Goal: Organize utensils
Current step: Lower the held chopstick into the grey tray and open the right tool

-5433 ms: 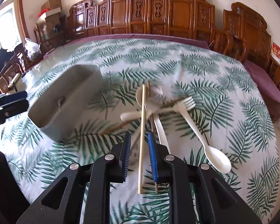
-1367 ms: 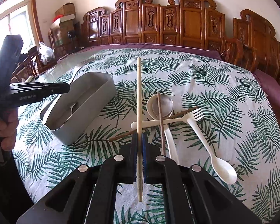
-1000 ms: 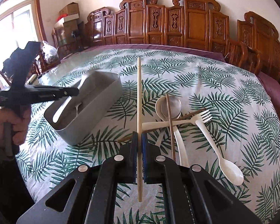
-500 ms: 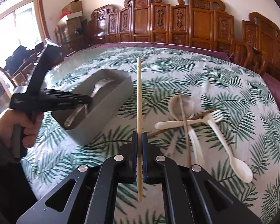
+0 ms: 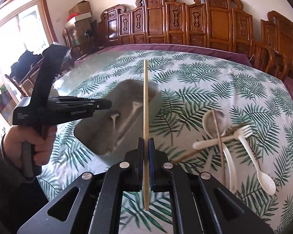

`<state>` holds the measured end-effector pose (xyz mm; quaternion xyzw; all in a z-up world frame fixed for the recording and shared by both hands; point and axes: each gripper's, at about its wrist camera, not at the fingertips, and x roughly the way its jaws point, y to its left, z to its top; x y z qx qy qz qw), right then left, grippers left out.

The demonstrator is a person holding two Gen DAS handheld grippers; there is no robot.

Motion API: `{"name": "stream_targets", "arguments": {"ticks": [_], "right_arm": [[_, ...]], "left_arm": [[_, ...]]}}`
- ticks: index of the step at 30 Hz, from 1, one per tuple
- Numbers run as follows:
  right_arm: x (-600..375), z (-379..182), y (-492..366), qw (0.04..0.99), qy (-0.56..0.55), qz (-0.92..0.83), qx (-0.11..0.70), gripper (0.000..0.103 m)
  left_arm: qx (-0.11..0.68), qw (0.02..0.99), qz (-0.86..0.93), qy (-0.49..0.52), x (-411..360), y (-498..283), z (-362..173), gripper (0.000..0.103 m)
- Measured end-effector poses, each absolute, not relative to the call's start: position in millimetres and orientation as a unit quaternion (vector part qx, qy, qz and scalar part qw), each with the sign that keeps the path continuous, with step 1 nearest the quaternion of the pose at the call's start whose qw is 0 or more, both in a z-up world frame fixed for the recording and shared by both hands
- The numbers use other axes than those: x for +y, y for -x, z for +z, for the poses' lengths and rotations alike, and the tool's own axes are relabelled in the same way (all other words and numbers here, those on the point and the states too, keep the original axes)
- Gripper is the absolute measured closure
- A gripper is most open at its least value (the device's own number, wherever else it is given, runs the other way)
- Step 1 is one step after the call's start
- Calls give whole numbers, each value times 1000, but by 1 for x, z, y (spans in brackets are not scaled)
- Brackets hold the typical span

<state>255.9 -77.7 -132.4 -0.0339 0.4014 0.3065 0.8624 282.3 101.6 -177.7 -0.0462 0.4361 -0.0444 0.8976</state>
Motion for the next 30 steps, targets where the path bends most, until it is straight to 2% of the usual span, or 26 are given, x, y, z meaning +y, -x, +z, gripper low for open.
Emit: {"name": "stream_targets", "arguments": {"ticks": [7, 9, 11, 13, 15, 17, 18, 20, 22, 26, 30], "right_arm": [[-50, -130, -268, 855, 5, 314, 414, 97], [-42, -131, -271, 853, 1, 316, 416, 97], [-33, -132, -274, 850, -2, 317, 420, 97], [-26, -135, -277, 849, -7, 316, 424, 97], [-20, -138, -282, 846, -16, 316, 430, 97], [-16, -140, -287, 845, -24, 314, 432, 97], [-13, -142, -290, 843, -30, 313, 435, 97], [-8, -145, -295, 842, -36, 311, 439, 97], [-2, -150, -300, 841, -40, 308, 443, 97], [9, -160, -308, 838, -42, 302, 453, 97], [15, -170, -312, 832, -52, 301, 463, 97]], "left_arm": [[415, 907, -36, 58, 125, -278, -160, 96], [411, 909, -32, 59, 131, -278, -157, 92], [403, 913, -31, 60, 137, -277, -152, 81], [396, 916, -28, 61, 142, -275, -147, 78], [391, 918, -28, 64, 147, -274, -143, 71], [384, 921, -25, 68, 152, -272, -139, 56], [380, 922, -25, 70, 154, -272, -137, 52], [372, 925, -20, 75, 159, -271, -134, 34], [366, 927, -12, 81, 164, -270, -131, 23], [363, 928, 0, 90, 174, -271, -130, 15], [360, 928, 12, 96, 182, -271, -129, 13]]}}
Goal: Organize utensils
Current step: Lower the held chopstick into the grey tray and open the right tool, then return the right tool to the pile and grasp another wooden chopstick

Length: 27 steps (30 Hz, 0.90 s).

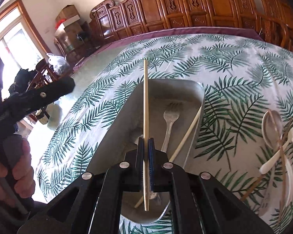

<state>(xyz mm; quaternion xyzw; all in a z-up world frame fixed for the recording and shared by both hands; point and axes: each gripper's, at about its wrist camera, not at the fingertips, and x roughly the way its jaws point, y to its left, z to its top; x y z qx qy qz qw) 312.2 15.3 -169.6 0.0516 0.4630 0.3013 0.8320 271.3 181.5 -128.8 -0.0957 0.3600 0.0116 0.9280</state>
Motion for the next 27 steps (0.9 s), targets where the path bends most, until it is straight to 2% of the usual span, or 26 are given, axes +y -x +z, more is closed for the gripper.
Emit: {"name": "stream_targets", "arguments": {"ticks": [16, 27], "right_arm": [[27, -191, -306, 813, -66, 300, 495, 94], [-6, -147, -284, 846, -8, 316, 429, 94]], "left_arm": [[359, 927, 16, 104, 185, -270, -130, 13], [357, 930, 5, 91, 168, -267, -127, 13]]}}
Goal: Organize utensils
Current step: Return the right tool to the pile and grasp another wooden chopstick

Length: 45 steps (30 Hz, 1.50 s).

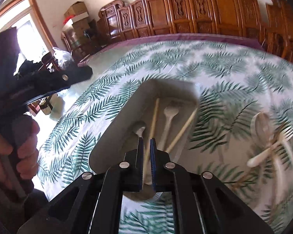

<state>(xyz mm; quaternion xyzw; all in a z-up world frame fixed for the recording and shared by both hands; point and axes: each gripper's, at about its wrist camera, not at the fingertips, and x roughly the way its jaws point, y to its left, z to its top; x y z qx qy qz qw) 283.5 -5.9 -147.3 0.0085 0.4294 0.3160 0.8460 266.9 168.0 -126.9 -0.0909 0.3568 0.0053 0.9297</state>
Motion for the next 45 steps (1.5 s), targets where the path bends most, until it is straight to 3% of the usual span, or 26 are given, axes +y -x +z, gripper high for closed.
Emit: {"name": "stream_targets", "arguments": {"ticks": [9, 13, 26, 32, 45], "right_arm": [[-82, -116, -275, 876, 30, 278, 392, 94], [-119, -115, -273, 887, 45, 254, 383, 79], [-190, -164, -292, 887, 62, 219, 402, 78], [-192, -178, -293, 876, 29, 243, 416, 78], [-175, -200, -300, 861, 67, 243, 443, 81]], "left_arm": [[356, 932, -20, 68, 134, -264, -123, 13], [355, 933, -31, 58, 116, -263, -120, 13], [361, 931, -51, 24, 57, -257, -126, 13], [374, 925, -64, 5, 32, -256, -138, 13], [388, 917, -83, -31, -5, -248, -153, 13]]}}
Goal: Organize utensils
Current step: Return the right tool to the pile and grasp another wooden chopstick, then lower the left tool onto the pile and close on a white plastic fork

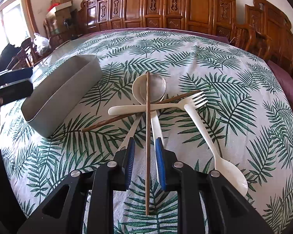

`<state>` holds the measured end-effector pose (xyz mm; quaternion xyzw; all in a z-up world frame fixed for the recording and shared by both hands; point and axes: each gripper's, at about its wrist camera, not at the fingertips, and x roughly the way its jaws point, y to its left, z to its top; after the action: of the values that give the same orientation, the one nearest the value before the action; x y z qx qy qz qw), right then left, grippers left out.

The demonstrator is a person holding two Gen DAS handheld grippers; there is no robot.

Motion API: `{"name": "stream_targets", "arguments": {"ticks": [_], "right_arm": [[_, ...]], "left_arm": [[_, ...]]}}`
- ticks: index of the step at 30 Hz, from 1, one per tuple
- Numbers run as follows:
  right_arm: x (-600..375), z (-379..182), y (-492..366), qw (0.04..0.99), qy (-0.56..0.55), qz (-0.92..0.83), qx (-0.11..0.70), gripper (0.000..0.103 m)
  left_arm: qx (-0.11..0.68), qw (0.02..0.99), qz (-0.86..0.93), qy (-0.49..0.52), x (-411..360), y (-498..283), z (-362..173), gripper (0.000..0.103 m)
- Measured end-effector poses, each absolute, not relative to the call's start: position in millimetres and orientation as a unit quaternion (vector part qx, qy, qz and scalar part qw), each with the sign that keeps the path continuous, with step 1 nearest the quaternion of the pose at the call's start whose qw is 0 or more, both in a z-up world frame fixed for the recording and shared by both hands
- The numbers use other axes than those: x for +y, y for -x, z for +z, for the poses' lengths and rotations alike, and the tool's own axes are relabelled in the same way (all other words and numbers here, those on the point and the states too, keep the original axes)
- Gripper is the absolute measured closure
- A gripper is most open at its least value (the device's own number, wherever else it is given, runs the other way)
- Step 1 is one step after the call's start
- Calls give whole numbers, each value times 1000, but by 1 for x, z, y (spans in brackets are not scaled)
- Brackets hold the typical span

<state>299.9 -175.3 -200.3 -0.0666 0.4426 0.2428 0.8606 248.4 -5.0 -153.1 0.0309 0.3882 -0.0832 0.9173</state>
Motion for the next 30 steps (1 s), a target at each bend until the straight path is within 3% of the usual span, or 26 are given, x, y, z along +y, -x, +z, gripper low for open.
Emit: {"name": "stream_targets", "arguments": {"ticks": [14, 19, 30], "right_arm": [[-163, -208, -304, 858, 101, 221, 452, 85], [-161, -219, -309, 852, 103, 216, 466, 97], [-200, -170, -303, 879, 29, 243, 409, 97]], "left_arm": [[390, 916, -87, -43, -16, -245, -157, 13], [390, 916, -86, -45, -19, -245, -157, 13], [397, 911, -103, -54, -26, -250, -158, 16]]}}
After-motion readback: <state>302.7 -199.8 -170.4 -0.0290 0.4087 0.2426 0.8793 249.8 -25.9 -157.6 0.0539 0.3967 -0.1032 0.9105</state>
